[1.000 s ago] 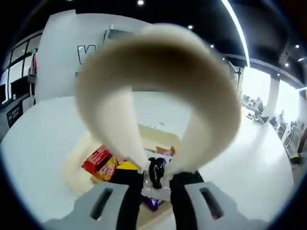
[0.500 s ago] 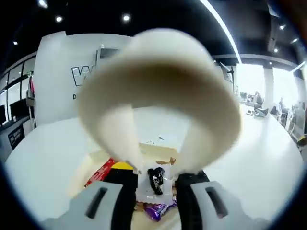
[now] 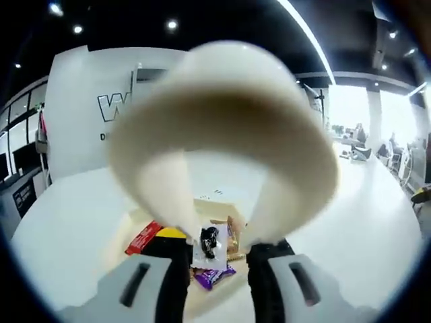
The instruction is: Place the target food into the container with the food tongs after gripping and lifting it, then release it inside without dropping or visibly crushing the food.
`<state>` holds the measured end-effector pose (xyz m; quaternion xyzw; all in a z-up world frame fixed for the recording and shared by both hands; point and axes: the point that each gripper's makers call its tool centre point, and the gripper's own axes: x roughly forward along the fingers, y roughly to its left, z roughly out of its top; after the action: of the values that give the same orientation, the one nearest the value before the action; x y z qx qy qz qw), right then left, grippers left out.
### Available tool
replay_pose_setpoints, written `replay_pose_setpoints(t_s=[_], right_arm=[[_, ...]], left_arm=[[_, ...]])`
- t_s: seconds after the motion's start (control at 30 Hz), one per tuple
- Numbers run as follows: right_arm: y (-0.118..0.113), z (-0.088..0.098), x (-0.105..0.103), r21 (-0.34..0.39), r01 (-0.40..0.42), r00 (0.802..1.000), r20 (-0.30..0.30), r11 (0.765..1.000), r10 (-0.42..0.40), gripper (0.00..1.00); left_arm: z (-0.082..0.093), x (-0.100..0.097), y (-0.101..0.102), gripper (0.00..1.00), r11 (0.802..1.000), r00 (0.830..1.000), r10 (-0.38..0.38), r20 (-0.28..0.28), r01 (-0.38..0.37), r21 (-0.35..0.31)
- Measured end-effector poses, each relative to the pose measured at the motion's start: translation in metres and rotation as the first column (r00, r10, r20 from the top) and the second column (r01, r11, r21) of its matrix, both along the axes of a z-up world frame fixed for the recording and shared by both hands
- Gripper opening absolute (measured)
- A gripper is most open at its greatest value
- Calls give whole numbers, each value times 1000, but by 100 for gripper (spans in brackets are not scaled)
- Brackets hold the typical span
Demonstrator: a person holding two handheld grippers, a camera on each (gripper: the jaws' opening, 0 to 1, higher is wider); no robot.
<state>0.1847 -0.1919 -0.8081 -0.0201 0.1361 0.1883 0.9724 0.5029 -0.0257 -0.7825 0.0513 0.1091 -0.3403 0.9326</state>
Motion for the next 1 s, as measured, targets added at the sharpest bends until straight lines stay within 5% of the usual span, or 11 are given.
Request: replay_pose_setpoints(t_s=[0.7, 0.83, 1.0], right_arm=[[33, 7, -7, 13, -81, 996, 32, 997, 80, 91], [40, 5, -8, 8, -100, 995, 31, 995, 99, 91], [50, 2, -12, 10, -124, 992, 26, 992, 124, 91]], left_arm=[[5, -71, 13, 30, 997, 997, -76, -3, 76, 26], [-5, -92, 10, 30, 987, 992, -123, 17, 121, 111], [-4, -109, 5, 30, 988, 990, -140, -3, 140, 61]])
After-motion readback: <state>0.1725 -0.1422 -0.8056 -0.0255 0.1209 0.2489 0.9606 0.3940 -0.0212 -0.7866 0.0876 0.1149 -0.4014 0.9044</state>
